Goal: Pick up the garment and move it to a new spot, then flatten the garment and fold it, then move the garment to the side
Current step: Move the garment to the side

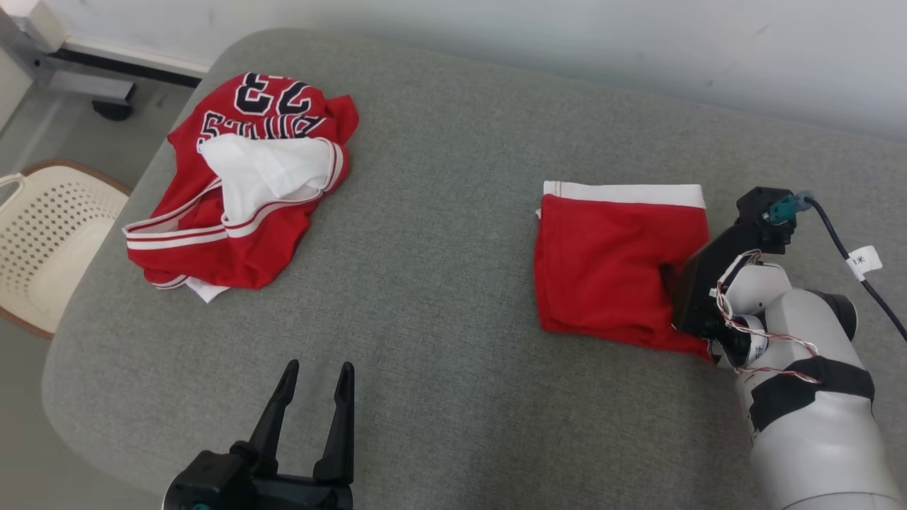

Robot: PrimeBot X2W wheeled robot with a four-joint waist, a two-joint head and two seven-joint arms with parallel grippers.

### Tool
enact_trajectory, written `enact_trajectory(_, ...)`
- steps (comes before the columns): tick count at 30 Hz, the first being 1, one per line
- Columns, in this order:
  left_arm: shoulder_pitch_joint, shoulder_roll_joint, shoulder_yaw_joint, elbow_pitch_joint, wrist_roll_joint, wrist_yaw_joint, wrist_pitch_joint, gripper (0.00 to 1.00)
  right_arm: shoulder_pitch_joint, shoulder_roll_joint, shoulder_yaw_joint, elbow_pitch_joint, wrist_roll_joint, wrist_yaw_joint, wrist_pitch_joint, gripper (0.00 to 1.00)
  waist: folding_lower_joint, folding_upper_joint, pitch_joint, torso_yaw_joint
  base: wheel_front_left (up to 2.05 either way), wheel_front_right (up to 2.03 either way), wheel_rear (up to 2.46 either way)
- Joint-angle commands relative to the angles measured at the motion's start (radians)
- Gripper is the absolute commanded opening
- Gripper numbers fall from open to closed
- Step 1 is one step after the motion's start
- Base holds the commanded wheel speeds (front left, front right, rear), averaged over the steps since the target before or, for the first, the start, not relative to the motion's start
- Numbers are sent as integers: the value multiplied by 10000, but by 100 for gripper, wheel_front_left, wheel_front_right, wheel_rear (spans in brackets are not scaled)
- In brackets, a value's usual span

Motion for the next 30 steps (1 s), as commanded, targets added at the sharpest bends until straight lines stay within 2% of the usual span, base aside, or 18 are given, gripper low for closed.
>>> enact_trajectory(1, -54, -7, 16, -1, -66, -15, -40, 100, 23, 20, -46, 454, -129, 26, -79, 100, -2, -1, 309, 300, 0, 0, 0)
enact_trajectory(3, -68, -6, 48, 11, -62, -15, -40, 100, -17, 32, -103, 796, -290, 26, -174, 100, -2, -1, 311, 289, 0, 0, 0)
enact_trajectory(4, -78, -7, 64, 22, -64, -15, -40, 100, -37, 40, -133, 930, -358, 26, -227, 84, -2, -1, 301, 264, 0, 0, 0)
enact_trajectory(5, -79, -6, 99, 26, -56, -15, -40, 100, -49, 41, -157, 1030, -493, 26, -304, 25, -2, -1, 279, 219, 0, 0, 0)
enact_trajectory(6, -67, -7, 130, 21, -44, -15, -40, 100, -80, 40, -171, 1088, -633, 26, -404, 0, -2, -1, 257, 159, 0, 0, 0)
enact_trajectory(12, -13, -6, 248, -9, 108, -15, -40, 100, -134, -92, -593, 904, -1405, -7, -812, 0, -2, -1, 104, -453, 0, 0, 0)
enact_trajectory(17, -22, 2, 436, -108, 250, -15, -40, 100, 115, -36, -910, 16, -2268, -4, -968, 0, -2, -1, 32, -1385, 0, 0, 0)
enact_trajectory(20, -49, 46, 489, -153, 300, -15, -40, 100, 301, -91, -948, -352, -2607, -3, -848, 0, -2, -1, 67, -1693, 0, 0, 0)
enact_trajectory(25, -180, 178, 568, -285, 340, -15, -40, 100, 735, -787, -613, -1154, -2801, 0, -434, 0, -2, -1, 357, -2376, 0, 0, 0)
enact_trajectory(30, -310, 332, 578, -406, 298, -15, -39, 100, 1159, -1928, 127, -1847, -2500, 2, -27, 0, -2, -1, 772, -2904, 0, 0, 0)
